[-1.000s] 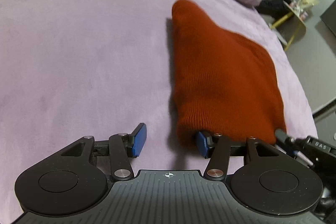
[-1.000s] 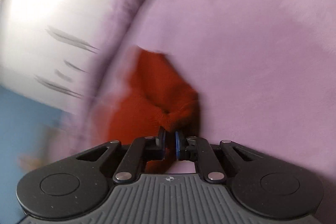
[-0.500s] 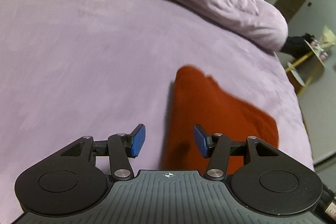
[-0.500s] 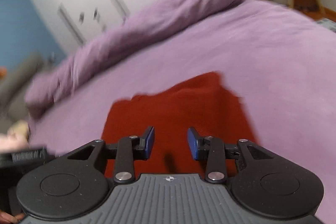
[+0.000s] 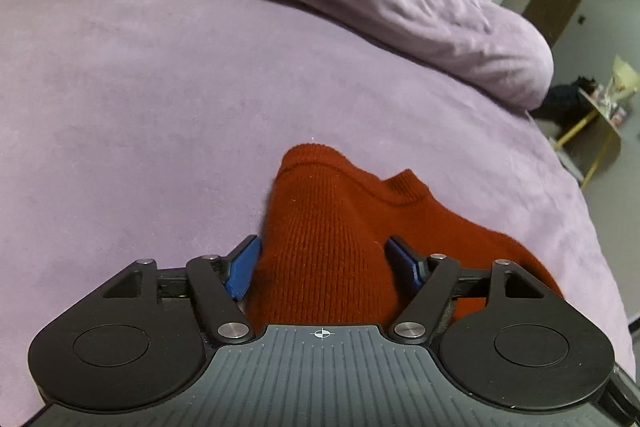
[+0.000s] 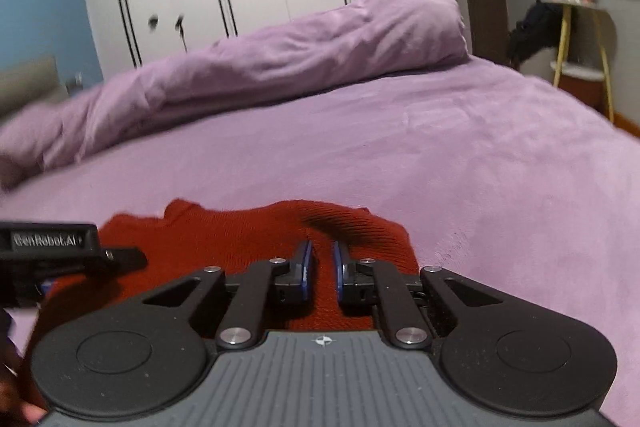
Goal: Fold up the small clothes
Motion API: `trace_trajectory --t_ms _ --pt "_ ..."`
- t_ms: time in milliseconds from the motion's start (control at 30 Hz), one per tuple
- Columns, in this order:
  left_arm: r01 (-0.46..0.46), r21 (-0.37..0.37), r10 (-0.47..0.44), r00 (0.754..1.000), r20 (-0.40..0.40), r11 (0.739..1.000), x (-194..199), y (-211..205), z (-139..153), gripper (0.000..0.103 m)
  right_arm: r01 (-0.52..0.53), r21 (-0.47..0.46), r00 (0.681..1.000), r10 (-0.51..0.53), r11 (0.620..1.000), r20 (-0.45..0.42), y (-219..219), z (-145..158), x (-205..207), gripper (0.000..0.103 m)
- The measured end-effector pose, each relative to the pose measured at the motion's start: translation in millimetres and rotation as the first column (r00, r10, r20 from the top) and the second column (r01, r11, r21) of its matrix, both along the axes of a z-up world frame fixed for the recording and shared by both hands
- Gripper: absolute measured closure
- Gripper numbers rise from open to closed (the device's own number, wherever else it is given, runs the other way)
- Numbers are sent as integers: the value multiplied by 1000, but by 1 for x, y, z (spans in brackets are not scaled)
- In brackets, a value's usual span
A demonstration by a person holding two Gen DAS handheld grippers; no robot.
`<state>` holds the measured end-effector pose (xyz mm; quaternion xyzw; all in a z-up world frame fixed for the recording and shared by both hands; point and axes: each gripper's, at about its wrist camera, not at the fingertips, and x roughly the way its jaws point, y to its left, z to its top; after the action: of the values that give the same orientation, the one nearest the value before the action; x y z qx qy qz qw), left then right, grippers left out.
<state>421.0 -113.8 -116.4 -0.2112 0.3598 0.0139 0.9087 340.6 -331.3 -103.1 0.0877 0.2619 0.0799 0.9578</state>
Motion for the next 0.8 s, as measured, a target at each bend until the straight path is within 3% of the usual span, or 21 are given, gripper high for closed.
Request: trace_trajectory --t_ms 200,367,467,600,700,800 --pt "-7 39 6 999 36 999 5 -9 -8 24 6 -61 999 -3 998 48 12 -9 3 94" --pt "-10 43 9 999 36 999 6 -10 -8 22 -2 -19 999 3 1000 36 5 -13 10 94" --pt "-8 42 7 1000 16 999 2 -8 -3 21 8 -70 999 -5 997 37 13 -7 6 94" --pt "40 50 -39 999 -24 998 -13 -1 5 12 11 -140 1000 -7 990 30 23 2 1 93" --pt "73 -37 -74 997 -38 997 -37 22 12 10 -6 -182 1000 2 983 -20 28 18 -9 90" --pt "94 -105 -99 994 -44 990 -73 45 18 10 -45 -192 997 33 980 -67 25 35 -46 85"
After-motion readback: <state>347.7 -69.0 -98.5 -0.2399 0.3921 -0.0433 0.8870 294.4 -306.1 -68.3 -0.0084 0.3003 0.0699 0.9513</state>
